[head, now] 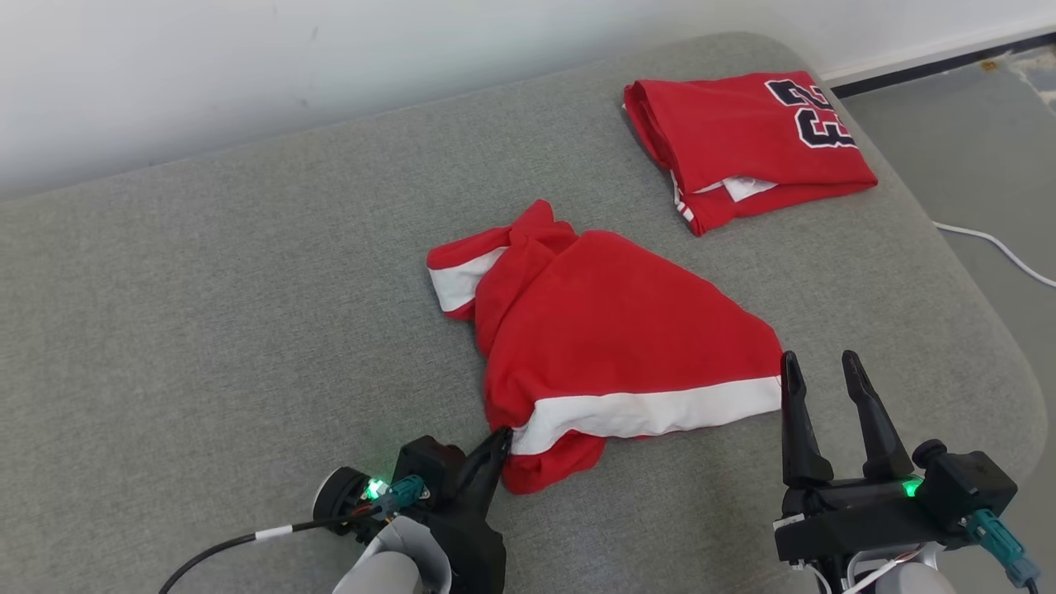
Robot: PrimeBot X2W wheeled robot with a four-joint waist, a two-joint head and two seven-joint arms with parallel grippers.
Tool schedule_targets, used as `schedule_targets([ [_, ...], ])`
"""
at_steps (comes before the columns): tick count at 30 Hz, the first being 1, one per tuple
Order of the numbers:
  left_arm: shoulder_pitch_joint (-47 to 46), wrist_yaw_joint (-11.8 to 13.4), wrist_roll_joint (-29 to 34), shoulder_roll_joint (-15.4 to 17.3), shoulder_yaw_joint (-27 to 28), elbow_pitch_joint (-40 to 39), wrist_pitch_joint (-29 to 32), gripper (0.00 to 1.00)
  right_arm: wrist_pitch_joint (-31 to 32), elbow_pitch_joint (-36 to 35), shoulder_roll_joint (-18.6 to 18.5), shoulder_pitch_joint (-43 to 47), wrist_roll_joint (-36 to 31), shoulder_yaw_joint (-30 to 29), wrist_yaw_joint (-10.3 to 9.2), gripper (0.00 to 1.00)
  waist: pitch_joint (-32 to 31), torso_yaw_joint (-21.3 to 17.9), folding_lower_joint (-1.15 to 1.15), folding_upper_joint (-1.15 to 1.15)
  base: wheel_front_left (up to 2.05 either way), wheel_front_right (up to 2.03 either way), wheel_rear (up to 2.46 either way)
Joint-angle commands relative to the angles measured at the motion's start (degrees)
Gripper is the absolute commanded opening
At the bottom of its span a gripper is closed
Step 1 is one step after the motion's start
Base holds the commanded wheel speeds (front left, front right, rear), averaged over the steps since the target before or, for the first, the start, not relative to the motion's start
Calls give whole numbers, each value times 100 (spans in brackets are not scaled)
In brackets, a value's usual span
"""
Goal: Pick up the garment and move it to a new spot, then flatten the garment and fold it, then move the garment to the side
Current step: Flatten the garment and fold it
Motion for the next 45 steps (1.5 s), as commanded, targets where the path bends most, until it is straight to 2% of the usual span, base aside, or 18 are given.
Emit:
schedule_targets([
  [1, -76, 13, -57, -2, 22, 20, -31, 0, -27, -19, 23, -26, -33, 1, -15, 100, -3, 38, -1, -1, 0, 0, 0],
  [11, 2, 86, 105, 128, 460, -445, -38, 0, -26, -16, 0, 30, -64, -40, -15, 100, -90, 430, -1, -1, 0, 0, 0],
  [19, 167, 147, 290, 128, 734, -899, -39, 0, -27, 5, -35, 32, -39, -66, -15, 100, -156, 593, -1, -1, 0, 0, 0],
  [20, 181, 179, 341, 146, 818, -1024, -40, 16, -27, 0, -41, 52, -35, -80, -15, 100, -168, 623, -1, -1, 0, 0, 0],
  [21, 197, 232, 386, 176, 914, -1192, -40, 48, -27, -3, -44, 72, -30, -99, -15, 100, -181, 654, -1, -1, 0, 0, 0],
  [22, 267, 278, 410, 200, 1003, -1333, -39, 100, -27, -6, -40, 91, -28, -102, -15, 100, -195, 685, -1, -1, 0, 0, 0],
  [28, 769, 578, 788, 475, 1816, -2465, -39, 100, -27, -24, -29, 164, -45, -146, -15, 100, -322, 946, -1, -1, 0, 0, 0],
  [29, 769, 578, 788, 475, 1816, -2465, -39, 100, -27, -24, -29, 164, -45, -146, -15, 100, -322, 946, -1, -1, 0, 0, 0],
  [36, 1572, 749, 1076, 765, 2854, -3436, -40, 100, -27, -17, -60, 222, -59, -147, -15, 100, -501, 1197, -1, -1, 0, 0, 0],
  [41, 2345, 815, 1273, 808, 3516, -3901, -40, 100, -27, 18, -81, 317, -61, -137, -15, 100, -645, 1371, -1, -1, 0, 0, 0],
  [45, 2788, 844, 1349, 783, 3711, -3932, -40, 100, -27, 50, -91, 375, -70, -119, -15, 100, -737, 1461, -1, -1, 0, 0, 0],
])
